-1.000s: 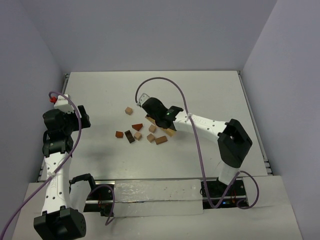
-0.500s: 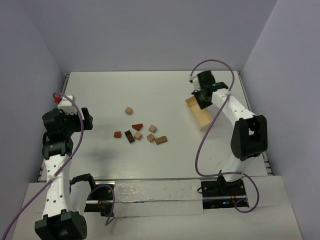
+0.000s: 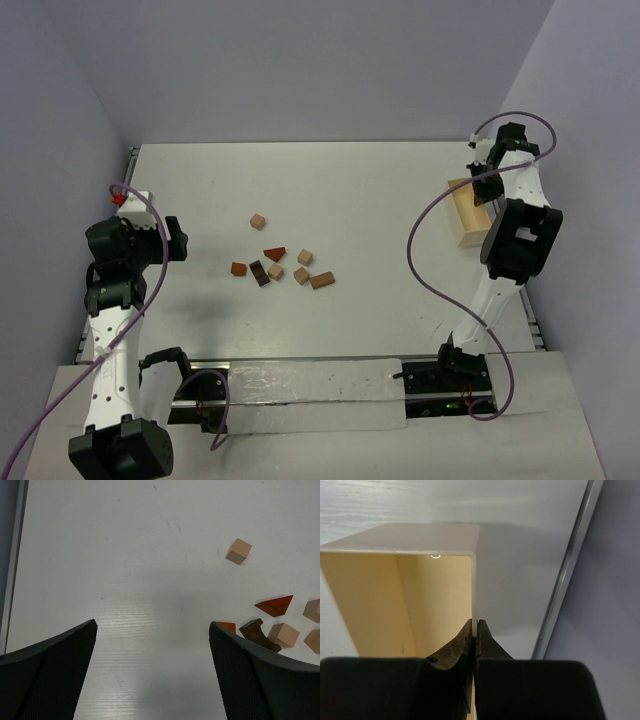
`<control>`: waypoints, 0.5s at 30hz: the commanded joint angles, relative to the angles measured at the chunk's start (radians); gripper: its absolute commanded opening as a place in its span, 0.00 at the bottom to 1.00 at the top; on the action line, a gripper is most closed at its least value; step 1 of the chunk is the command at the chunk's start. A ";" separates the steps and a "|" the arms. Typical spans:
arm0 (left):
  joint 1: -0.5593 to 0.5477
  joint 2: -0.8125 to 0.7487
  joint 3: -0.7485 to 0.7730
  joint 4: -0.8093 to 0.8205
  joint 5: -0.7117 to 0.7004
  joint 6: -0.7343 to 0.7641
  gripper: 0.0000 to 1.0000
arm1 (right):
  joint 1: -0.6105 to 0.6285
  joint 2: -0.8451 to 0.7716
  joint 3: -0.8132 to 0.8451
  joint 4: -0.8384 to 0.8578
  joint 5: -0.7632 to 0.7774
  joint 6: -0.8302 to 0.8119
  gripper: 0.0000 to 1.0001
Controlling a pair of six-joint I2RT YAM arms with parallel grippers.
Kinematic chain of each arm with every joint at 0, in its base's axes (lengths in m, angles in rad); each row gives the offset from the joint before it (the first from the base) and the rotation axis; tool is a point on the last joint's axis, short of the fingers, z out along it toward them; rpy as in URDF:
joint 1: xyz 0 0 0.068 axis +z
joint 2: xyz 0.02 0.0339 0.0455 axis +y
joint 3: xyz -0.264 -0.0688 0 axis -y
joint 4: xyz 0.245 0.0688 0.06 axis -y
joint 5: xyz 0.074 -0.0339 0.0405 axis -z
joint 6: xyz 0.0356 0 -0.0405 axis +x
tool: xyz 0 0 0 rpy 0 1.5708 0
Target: Build the wood block tower
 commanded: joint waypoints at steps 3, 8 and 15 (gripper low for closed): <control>0.008 0.014 0.028 0.011 0.013 0.002 0.99 | -0.062 0.109 0.150 -0.117 -0.081 -0.010 0.00; 0.008 0.021 0.029 0.010 0.010 0.000 0.99 | -0.081 0.146 0.142 -0.108 -0.083 -0.007 0.00; 0.009 0.029 0.030 0.011 0.003 -0.001 0.99 | -0.087 0.153 0.092 -0.064 -0.074 0.000 0.10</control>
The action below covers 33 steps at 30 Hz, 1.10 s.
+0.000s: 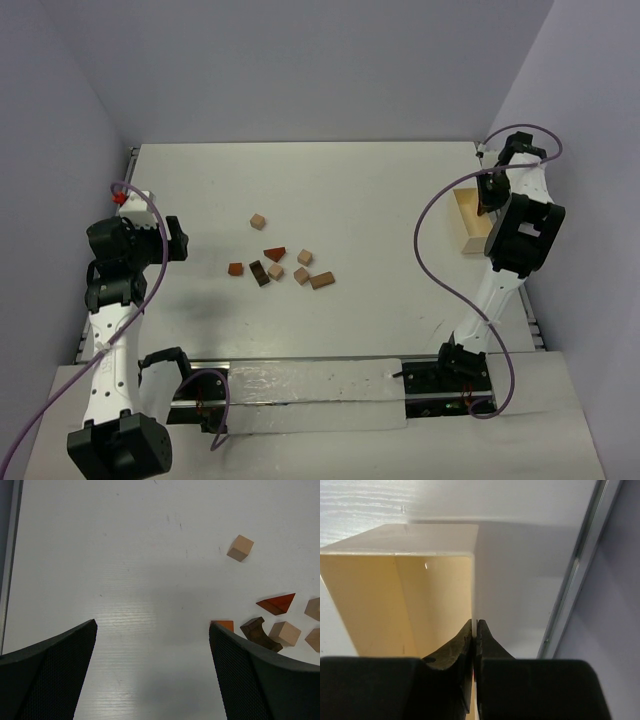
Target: Build the wood block tower
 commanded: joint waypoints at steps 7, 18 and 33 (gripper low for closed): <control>0.009 0.007 0.030 0.011 -0.002 -0.004 0.99 | -0.010 -0.003 -0.027 0.044 0.005 0.017 0.17; 0.009 -0.002 0.035 0.008 -0.001 -0.005 0.99 | -0.011 -0.051 -0.084 0.047 -0.009 0.026 0.72; 0.008 -0.006 0.033 0.005 0.018 -0.004 0.99 | 0.043 -0.275 0.122 -0.157 -0.096 0.038 0.83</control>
